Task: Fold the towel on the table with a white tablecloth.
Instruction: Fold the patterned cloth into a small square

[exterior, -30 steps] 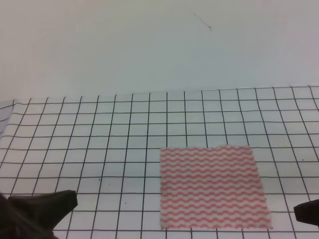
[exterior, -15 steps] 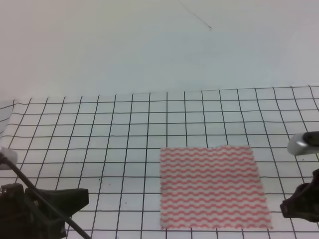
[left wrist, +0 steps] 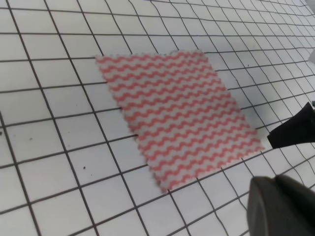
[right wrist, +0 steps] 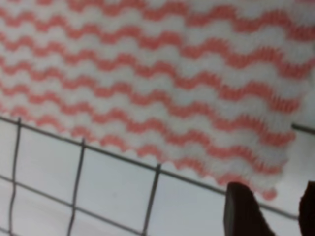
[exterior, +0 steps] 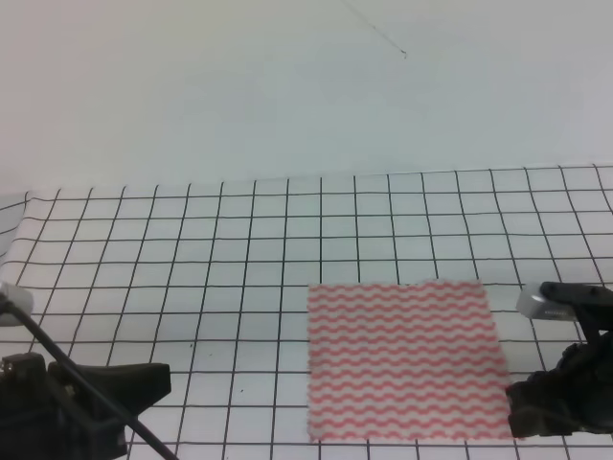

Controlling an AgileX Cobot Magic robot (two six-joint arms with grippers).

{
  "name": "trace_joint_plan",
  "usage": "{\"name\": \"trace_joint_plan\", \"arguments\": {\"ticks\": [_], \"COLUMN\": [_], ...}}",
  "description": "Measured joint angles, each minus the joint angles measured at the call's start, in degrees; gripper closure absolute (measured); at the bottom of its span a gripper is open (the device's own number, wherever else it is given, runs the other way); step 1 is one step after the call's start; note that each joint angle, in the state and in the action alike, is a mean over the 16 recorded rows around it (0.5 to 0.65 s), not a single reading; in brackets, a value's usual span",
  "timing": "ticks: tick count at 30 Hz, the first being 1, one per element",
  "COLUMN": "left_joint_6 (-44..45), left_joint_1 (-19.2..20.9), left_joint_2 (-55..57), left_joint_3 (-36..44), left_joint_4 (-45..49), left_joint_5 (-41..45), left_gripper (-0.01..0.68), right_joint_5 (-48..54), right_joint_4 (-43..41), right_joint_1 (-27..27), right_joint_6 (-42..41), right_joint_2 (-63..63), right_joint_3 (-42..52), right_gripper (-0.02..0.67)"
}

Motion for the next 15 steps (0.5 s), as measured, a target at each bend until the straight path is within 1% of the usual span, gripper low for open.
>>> {"name": "trace_joint_plan", "arguments": {"ticks": [5, 15], "left_joint_6": [0.0, -0.1], "left_joint_1": [0.0, 0.0], "left_joint_2": [0.0, -0.1], "left_joint_3": [0.0, 0.0], "left_joint_4": [0.0, 0.0], "left_joint_5": [0.7, 1.6], "left_gripper": [0.675, 0.675], "right_joint_5": [-2.1, -3.7], "right_joint_4": [0.8, 5.9], "right_joint_1": [0.0, 0.0], "right_joint_6": [-0.9, -5.7], "right_joint_2": [2.8, 5.3], "right_joint_3": [0.0, -0.4], "right_gripper": [0.392, 0.389]}}
